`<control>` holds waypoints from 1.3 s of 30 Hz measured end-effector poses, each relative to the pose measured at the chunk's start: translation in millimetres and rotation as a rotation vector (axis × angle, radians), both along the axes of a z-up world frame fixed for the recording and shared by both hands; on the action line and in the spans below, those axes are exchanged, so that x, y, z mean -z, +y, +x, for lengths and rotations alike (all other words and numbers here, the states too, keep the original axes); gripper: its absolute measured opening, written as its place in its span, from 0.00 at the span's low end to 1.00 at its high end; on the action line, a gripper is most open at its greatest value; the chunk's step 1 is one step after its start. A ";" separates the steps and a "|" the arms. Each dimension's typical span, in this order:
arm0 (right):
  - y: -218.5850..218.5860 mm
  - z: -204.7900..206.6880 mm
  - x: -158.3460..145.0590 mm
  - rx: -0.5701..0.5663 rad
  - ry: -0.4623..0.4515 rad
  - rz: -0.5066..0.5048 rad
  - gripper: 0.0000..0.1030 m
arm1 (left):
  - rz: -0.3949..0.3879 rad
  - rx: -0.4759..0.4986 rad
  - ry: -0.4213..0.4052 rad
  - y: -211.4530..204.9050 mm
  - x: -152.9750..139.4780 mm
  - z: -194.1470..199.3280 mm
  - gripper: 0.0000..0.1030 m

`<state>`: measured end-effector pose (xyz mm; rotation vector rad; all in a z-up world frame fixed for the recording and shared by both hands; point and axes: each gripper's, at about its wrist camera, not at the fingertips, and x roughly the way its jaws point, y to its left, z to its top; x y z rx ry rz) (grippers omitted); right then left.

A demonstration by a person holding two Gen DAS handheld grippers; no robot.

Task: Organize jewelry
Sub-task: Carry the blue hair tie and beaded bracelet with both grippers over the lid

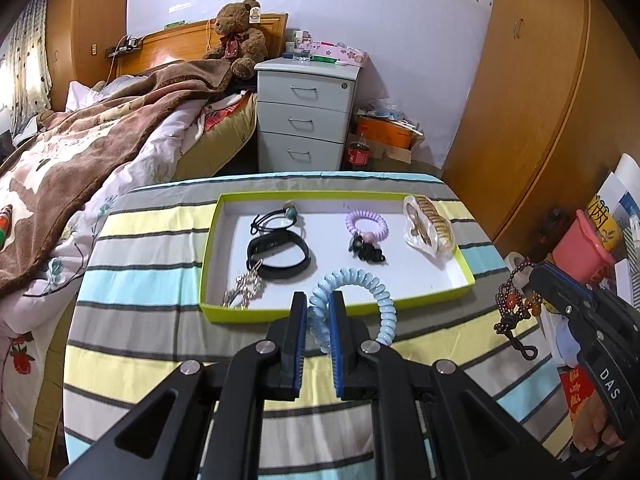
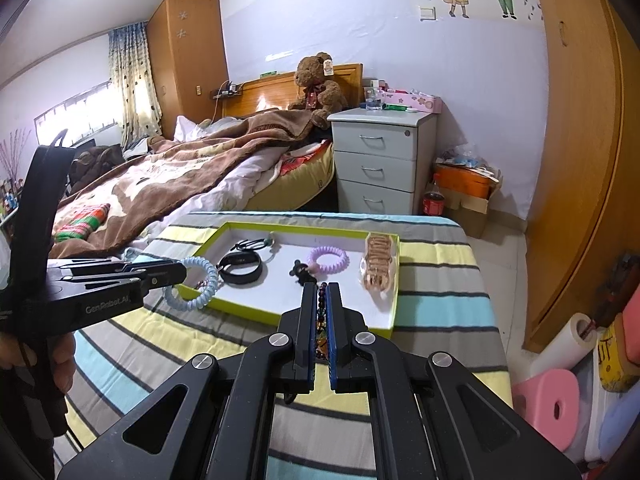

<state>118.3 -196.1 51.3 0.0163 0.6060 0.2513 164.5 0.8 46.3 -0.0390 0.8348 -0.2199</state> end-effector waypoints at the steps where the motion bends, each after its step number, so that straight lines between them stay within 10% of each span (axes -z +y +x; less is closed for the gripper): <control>1: 0.8 3.2 -0.9 -0.002 0.000 -0.002 0.04 | -0.001 0.000 0.002 0.1 -0.1 3.2 0.11; 39: 19.3 95.9 50.0 -0.035 0.128 0.004 0.04 | -0.010 -0.003 0.144 -34.9 54.9 143.1 0.11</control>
